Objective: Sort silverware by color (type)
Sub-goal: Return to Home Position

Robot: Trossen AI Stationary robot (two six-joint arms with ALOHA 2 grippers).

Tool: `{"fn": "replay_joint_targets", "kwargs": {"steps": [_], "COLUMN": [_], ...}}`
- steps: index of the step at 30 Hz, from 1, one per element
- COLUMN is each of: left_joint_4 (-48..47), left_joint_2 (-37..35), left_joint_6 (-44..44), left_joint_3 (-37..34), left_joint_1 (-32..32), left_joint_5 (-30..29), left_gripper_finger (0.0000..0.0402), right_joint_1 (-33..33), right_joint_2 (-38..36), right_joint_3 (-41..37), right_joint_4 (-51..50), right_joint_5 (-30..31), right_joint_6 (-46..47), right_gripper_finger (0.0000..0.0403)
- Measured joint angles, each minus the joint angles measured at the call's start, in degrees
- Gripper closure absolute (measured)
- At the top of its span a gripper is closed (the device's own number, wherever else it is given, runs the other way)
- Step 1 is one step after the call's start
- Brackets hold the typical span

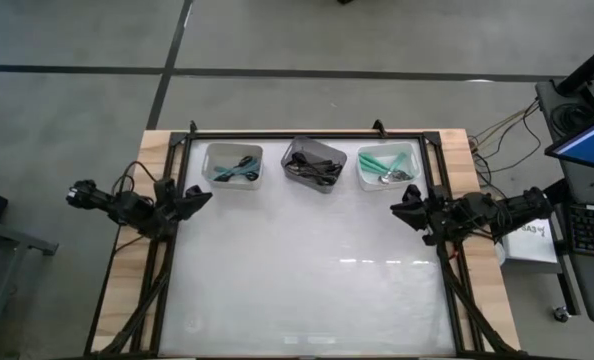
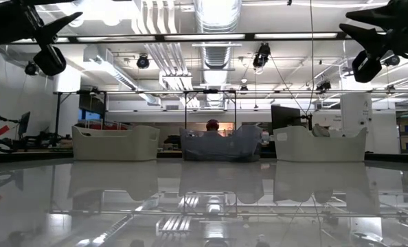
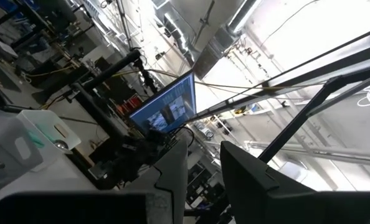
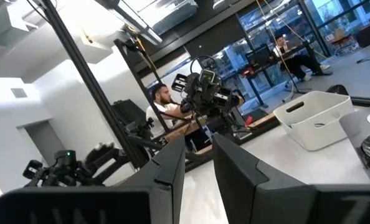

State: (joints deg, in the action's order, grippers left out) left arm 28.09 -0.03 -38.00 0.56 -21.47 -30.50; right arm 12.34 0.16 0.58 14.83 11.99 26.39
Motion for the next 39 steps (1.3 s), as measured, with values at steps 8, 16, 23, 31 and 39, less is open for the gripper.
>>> {"fn": "replay_joint_targets", "kwargs": {"steps": [8, 16, 23, 31, 39], "left_joint_4": [-0.30, -0.54, -0.54, -0.54, -0.54], "left_joint_2": [0.16, 1.27, 2.00, 3.02, 4.18], "left_joint_6": [0.00, 0.00, 0.00, 0.00, 0.00], "left_joint_3": [0.02, 0.42, 0.48, 0.52, 0.56], "left_joint_1": [0.00, 0.00, 0.00, 0.00, 0.00], "left_joint_5": [0.00, 0.00, 0.00, 0.01, 0.00], "left_gripper_finger": [0.0323, 0.0323, 0.0323, 0.0323, 0.0323], "right_joint_1": [-0.31, -7.46, -15.49, -19.63, -21.50], "right_joint_2": [0.60, 0.60, 0.61, 0.91, 4.81], "right_joint_3": [0.00, 0.00, 0.00, 0.00, 0.00], "right_joint_4": [0.00, 0.00, 0.00, 0.02, 0.00], "right_joint_5": [-0.04, -0.04, 0.02, 0.02, 0.02], "right_joint_6": [0.00, 0.00, 0.00, 0.00, -0.01], "right_gripper_finger": [0.0330, 0.0330, 0.0330, 0.0330, 0.0330]}}
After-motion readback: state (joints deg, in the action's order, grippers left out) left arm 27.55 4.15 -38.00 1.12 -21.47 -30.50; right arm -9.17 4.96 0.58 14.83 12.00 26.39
